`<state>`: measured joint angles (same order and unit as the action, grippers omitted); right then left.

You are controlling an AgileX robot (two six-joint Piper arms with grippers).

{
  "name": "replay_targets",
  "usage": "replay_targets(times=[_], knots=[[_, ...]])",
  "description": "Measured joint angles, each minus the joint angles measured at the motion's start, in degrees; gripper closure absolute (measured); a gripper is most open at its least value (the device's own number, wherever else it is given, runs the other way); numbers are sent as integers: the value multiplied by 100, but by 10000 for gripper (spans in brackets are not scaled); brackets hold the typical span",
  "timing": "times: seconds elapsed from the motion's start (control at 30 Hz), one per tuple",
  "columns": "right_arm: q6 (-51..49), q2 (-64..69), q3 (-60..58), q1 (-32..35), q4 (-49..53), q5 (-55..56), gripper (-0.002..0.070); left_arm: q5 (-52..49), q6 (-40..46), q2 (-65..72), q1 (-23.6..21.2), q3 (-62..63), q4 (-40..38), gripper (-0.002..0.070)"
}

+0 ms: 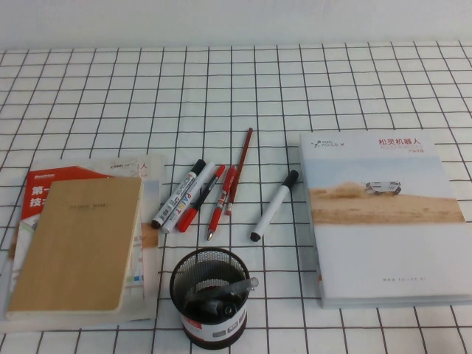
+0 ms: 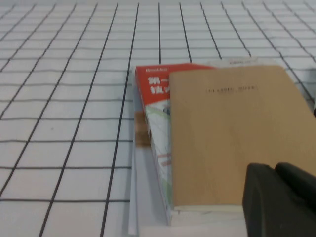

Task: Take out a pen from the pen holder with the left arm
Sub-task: 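Take a marker out of the pen holder and lay it on the table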

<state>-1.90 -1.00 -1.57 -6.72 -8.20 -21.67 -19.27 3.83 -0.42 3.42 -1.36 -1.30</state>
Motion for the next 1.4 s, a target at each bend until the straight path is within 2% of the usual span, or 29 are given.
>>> replay_targets(times=[0.17,1.4], knots=[[0,0,0,0,0,0,691,-236,-22,0,-11,-4,0,677],[0,0,0,0,0,0,691,-253,-38,0,-11,-4,0,678]])
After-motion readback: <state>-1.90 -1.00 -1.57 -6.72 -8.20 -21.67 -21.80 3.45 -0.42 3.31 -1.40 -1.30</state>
